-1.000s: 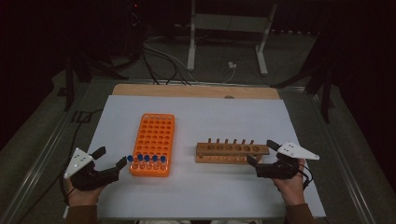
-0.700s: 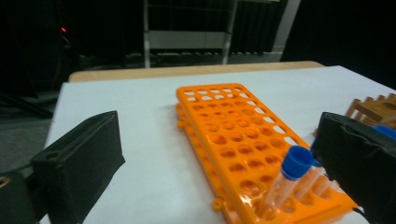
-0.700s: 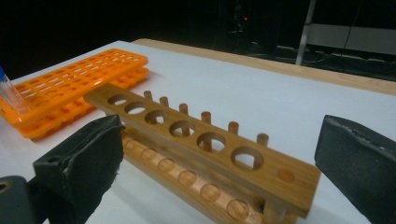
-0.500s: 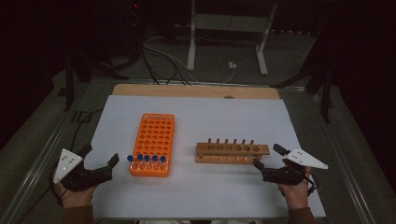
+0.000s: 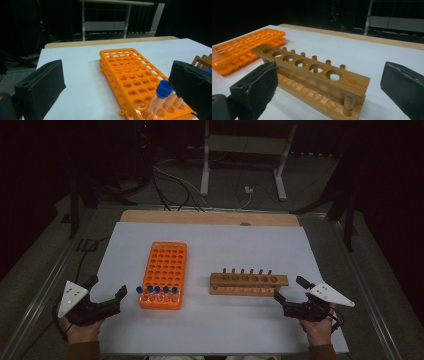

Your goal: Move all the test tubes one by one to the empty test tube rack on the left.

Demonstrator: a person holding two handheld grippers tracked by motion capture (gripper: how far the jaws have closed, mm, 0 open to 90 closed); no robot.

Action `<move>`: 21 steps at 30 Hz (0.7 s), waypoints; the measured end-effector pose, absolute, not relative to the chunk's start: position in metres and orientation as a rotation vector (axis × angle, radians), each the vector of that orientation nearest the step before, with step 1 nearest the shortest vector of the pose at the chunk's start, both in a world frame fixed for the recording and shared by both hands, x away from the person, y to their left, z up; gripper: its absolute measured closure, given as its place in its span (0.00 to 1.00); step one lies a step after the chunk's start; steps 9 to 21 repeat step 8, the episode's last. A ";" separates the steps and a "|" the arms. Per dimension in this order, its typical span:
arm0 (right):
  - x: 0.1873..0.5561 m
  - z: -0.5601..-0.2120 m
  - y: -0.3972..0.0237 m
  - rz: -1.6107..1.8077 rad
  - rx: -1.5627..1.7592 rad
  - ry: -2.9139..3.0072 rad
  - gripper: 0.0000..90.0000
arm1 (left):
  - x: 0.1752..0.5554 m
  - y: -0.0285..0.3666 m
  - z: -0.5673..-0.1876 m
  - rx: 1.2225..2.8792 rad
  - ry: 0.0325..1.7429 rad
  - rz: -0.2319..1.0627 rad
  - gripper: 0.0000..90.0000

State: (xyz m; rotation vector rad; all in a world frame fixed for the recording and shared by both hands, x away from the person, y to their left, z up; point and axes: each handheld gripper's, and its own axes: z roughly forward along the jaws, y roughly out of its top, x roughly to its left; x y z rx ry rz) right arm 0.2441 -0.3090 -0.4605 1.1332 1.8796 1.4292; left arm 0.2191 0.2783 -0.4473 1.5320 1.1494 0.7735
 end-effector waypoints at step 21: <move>0.244 -0.463 -0.315 1.428 1.156 1.860 0.02 | 0.221 0.279 -0.450 1.542 1.162 0.770 0.01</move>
